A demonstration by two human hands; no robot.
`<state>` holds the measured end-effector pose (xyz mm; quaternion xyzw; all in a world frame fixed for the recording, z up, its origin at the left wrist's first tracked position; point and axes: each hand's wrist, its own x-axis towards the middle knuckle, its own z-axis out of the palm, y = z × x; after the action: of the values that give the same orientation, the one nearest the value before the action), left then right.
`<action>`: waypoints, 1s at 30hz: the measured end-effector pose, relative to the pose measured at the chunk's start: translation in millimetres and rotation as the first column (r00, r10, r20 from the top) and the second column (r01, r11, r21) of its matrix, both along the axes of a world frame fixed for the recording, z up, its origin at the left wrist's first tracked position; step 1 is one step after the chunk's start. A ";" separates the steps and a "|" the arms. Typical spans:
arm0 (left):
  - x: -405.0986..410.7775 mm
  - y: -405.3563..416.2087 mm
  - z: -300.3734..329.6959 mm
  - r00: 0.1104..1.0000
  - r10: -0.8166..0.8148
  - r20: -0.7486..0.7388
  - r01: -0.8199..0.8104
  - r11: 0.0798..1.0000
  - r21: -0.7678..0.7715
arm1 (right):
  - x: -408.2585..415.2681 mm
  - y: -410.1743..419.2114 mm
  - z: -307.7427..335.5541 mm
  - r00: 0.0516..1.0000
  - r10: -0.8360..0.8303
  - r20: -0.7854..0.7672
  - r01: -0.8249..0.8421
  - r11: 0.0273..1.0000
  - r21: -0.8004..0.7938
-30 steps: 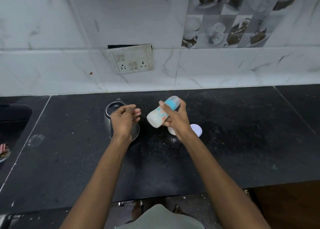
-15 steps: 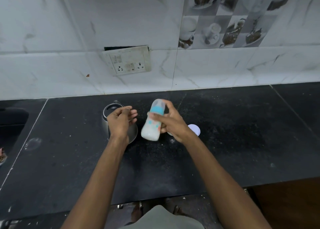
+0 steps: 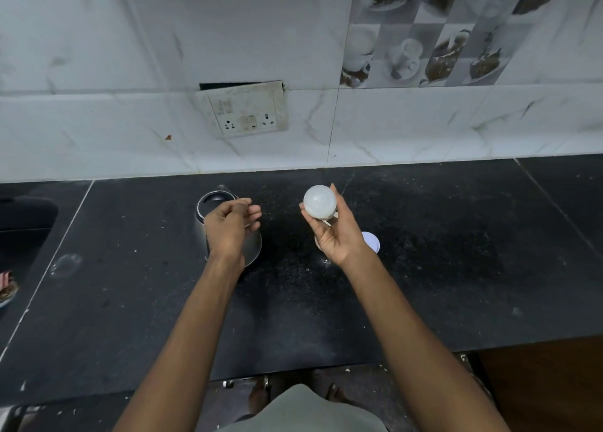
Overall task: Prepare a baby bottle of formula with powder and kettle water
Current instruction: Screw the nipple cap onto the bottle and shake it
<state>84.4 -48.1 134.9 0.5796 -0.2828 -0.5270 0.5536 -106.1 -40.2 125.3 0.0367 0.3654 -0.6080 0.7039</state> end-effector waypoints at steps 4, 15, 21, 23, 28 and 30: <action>0.7 -1.4 -0.8 1.000 -0.010 0.004 0.010 1.000 0.006 | -1.3 -1.0 2.4 0.999 -0.015 0.037 0.015 1.000 0.002; 3.2 -2.1 -3.4 0.999 -0.026 0.019 0.025 1.000 0.010 | -9.5 4.1 16.1 0.860 0.180 -0.477 -0.282 0.948 -0.150; -2.4 -1.6 -3.0 0.999 -0.039 0.017 0.039 0.999 0.014 | -7.4 -0.9 29.5 0.848 -0.017 -0.530 -0.107 0.974 -0.201; -6.5 -0.7 -1.7 0.999 -0.052 0.016 0.052 0.998 0.018 | 1.0 6.8 20.2 0.714 0.084 -0.695 -0.294 0.937 -0.188; -9.1 -0.2 -1.2 0.999 -0.042 0.019 0.042 0.999 0.020 | 3.1 9.2 13.3 0.855 -0.038 -0.517 -0.073 0.978 -0.193; -8.6 0.6 -0.9 0.999 -0.039 0.022 0.038 0.999 0.026 | 4.2 14.3 10.9 0.763 0.100 -0.639 -0.270 0.947 -0.173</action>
<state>75.8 -47.5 134.0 0.5870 -0.2935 -0.5344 0.5326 -101.8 -25.9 136.2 -0.2932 0.4975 -0.5545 0.5992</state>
